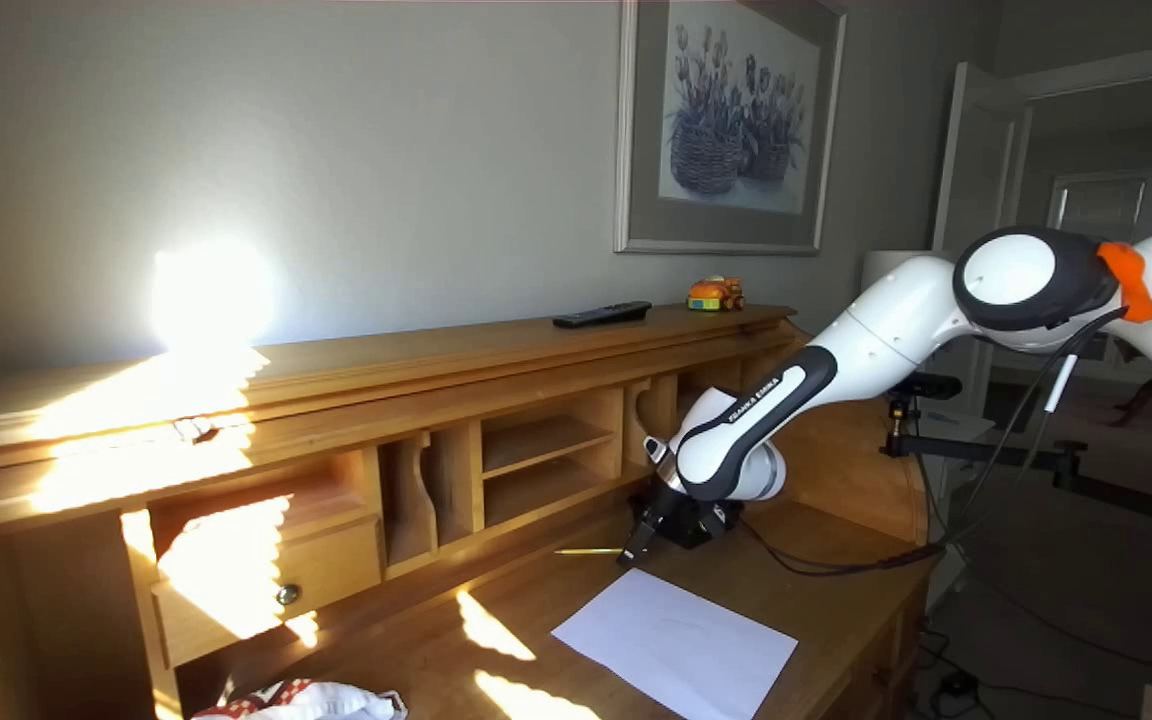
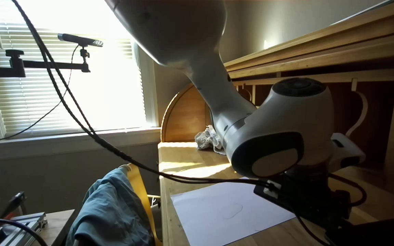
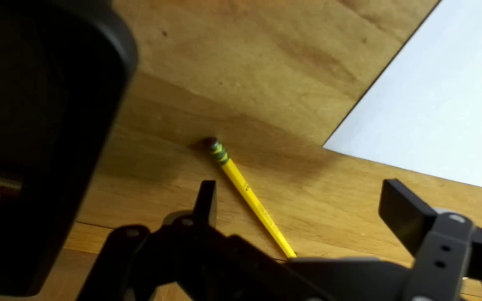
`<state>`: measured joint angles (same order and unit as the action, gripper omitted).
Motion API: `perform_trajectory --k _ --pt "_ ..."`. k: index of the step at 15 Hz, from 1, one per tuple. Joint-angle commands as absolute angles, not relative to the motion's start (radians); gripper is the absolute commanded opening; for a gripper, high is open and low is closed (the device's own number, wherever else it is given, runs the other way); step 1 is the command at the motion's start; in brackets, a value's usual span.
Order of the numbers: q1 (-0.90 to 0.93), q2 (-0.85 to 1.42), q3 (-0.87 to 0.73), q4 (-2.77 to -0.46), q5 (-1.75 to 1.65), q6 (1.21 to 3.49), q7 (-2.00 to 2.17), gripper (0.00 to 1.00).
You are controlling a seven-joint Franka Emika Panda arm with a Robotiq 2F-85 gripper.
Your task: Move the pencil forward
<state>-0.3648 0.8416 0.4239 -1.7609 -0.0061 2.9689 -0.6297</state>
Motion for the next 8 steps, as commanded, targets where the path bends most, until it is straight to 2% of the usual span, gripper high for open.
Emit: perform_trajectory --k 1,8 --pt "-0.375 0.876 0.438 -1.709 -0.011 2.931 -0.627 1.00" --pt "-0.372 0.885 0.436 -1.697 -0.005 2.915 -0.622 1.00"
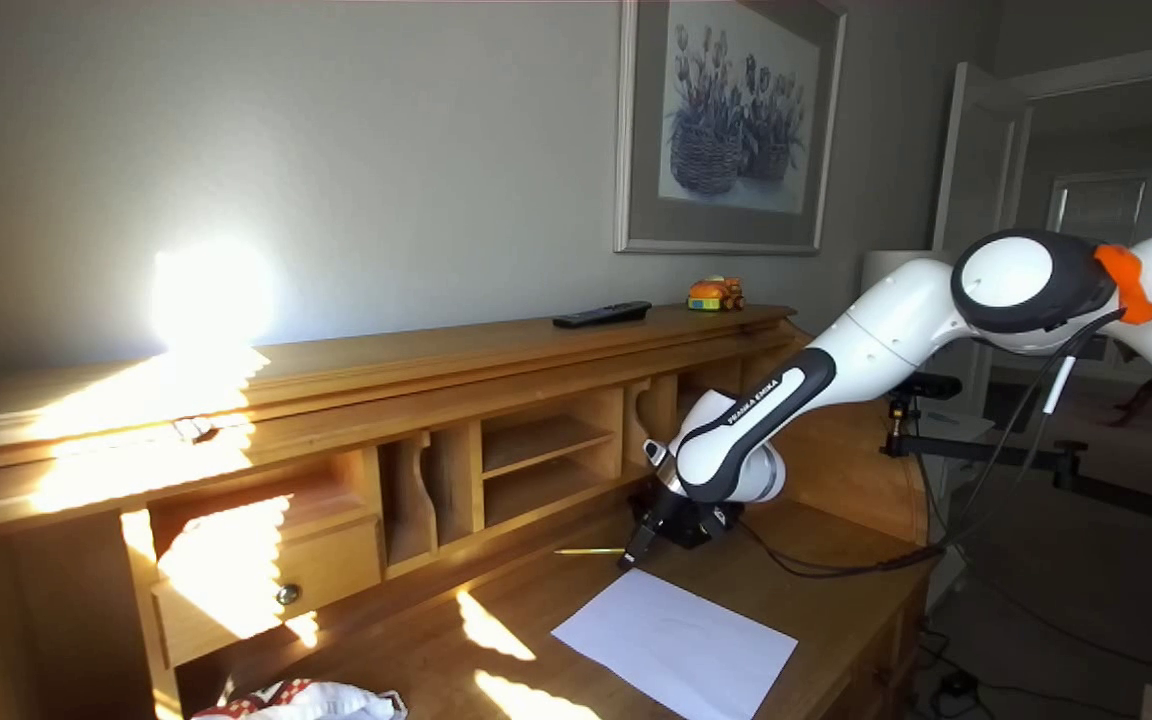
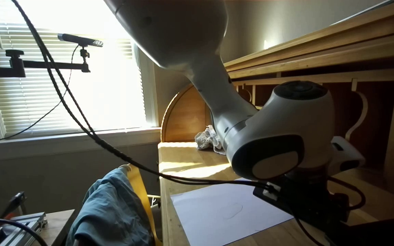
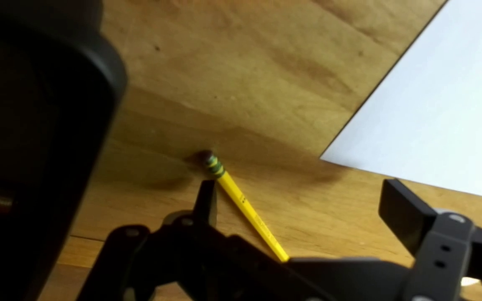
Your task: Move the pencil forward
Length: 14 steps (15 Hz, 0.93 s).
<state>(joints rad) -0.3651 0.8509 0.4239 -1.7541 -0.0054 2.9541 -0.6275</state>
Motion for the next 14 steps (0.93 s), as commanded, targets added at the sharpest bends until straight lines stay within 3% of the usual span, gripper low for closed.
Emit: perform_trajectory --k 1,10,12,14 --pt "-0.372 0.886 0.436 -1.696 -0.005 2.915 -0.623 1.00" --pt "-0.378 0.896 0.444 -1.688 0.006 2.898 -0.622 1.00" --pt "-0.377 0.899 0.446 -1.687 0.006 2.899 -0.621 0.72" --pt "-0.377 0.899 0.446 -1.686 0.006 2.901 -0.622 0.57"
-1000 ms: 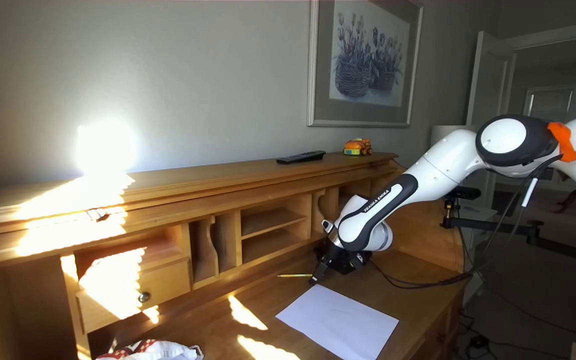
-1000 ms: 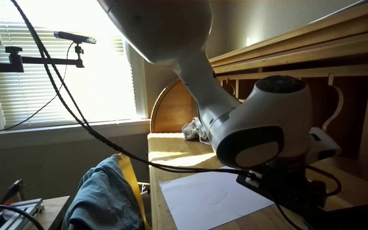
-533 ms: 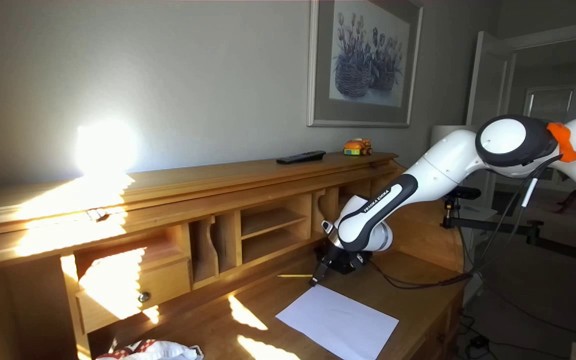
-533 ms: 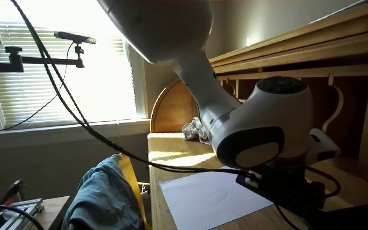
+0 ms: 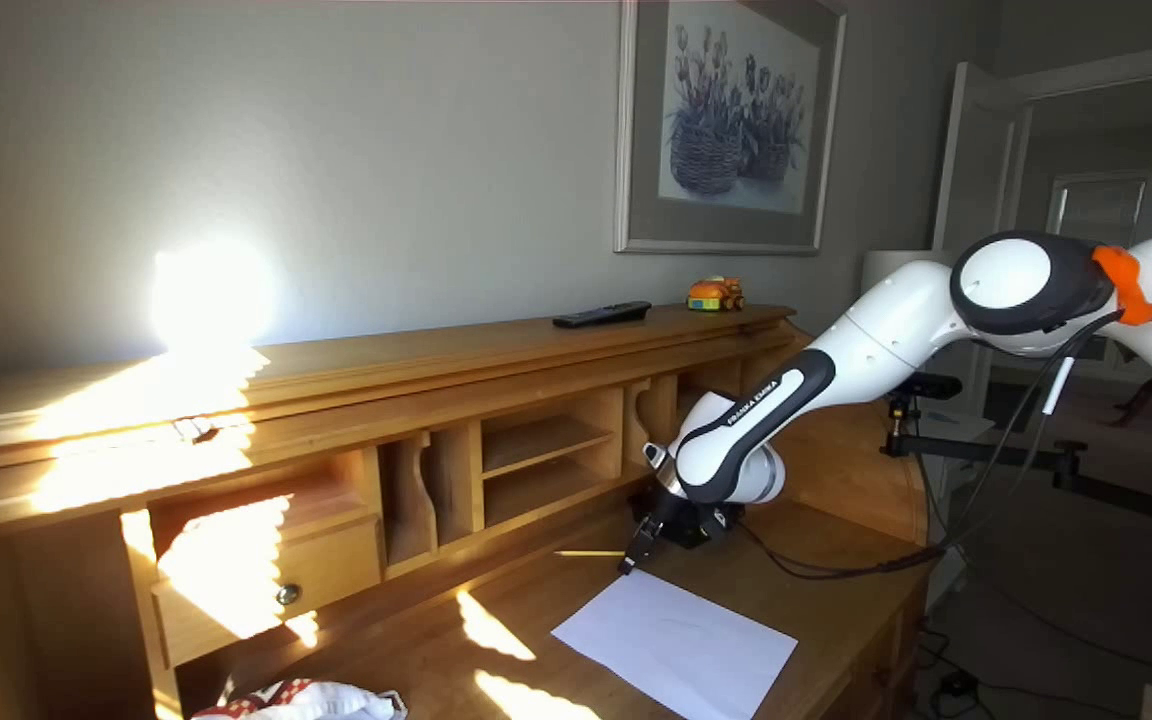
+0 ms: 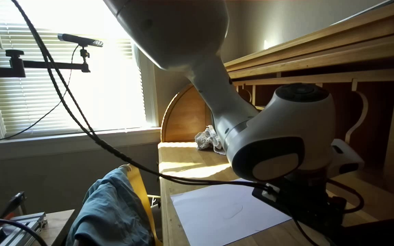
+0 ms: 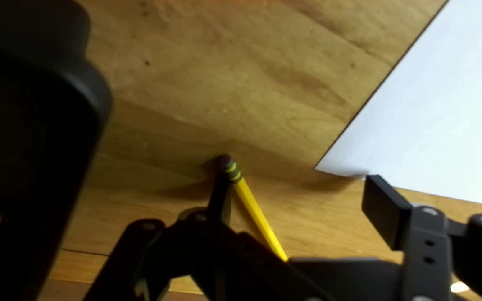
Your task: Move the pencil forward
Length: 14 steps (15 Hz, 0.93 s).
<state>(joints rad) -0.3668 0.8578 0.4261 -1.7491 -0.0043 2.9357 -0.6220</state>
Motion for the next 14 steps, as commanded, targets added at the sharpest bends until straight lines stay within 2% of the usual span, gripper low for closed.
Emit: perform_trajectory --k 1,4,6,9,12,14 --pt "-0.379 0.899 0.448 -1.686 0.005 2.901 -0.624 0.51" --pt "-0.380 0.899 0.453 -1.687 0.006 2.901 -0.623 0.30" --pt "-0.380 0.898 0.456 -1.687 0.006 2.901 -0.621 0.20" --pt "-0.384 0.897 0.462 -1.689 0.005 2.899 -0.624 0.14" --pt "-0.382 0.896 0.464 -1.691 0.006 2.897 -0.623 0.18" --pt "-0.372 0.885 0.455 -1.697 0.003 2.899 -0.615 0.03"
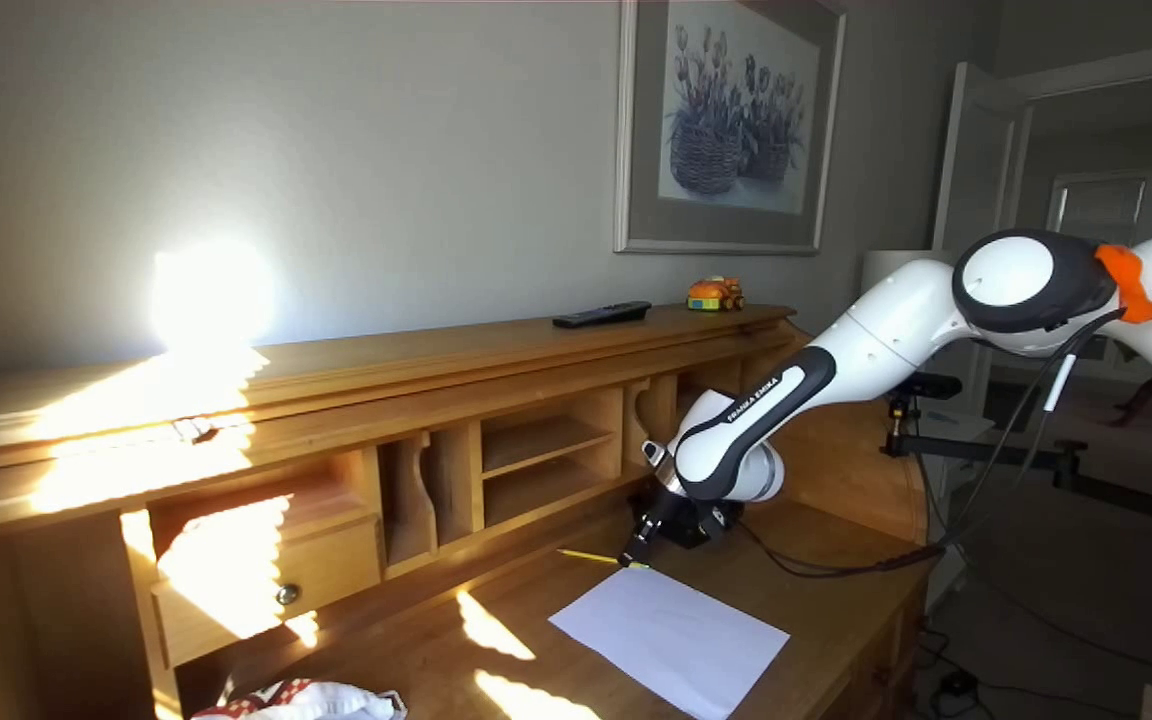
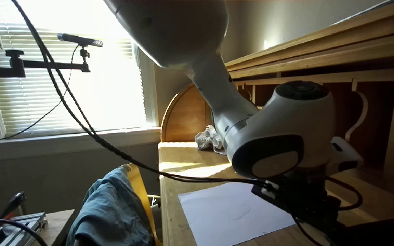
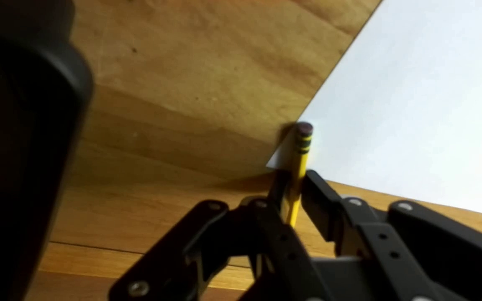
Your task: Move the pencil forward
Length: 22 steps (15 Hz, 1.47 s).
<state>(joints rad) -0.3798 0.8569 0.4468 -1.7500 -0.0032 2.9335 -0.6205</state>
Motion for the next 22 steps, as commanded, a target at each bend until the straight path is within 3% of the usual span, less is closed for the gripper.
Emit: perform_trajectory --k 1,18,22 --pt "-0.350 0.862 0.435 -1.711 -0.002 2.903 -0.597 0.00" --pt "0.068 0.456 -0.014 -2.149 -0.046 2.967 -0.081 0.02" --pt "0.251 0.389 -0.260 -2.294 -0.116 3.042 0.114 0.02"
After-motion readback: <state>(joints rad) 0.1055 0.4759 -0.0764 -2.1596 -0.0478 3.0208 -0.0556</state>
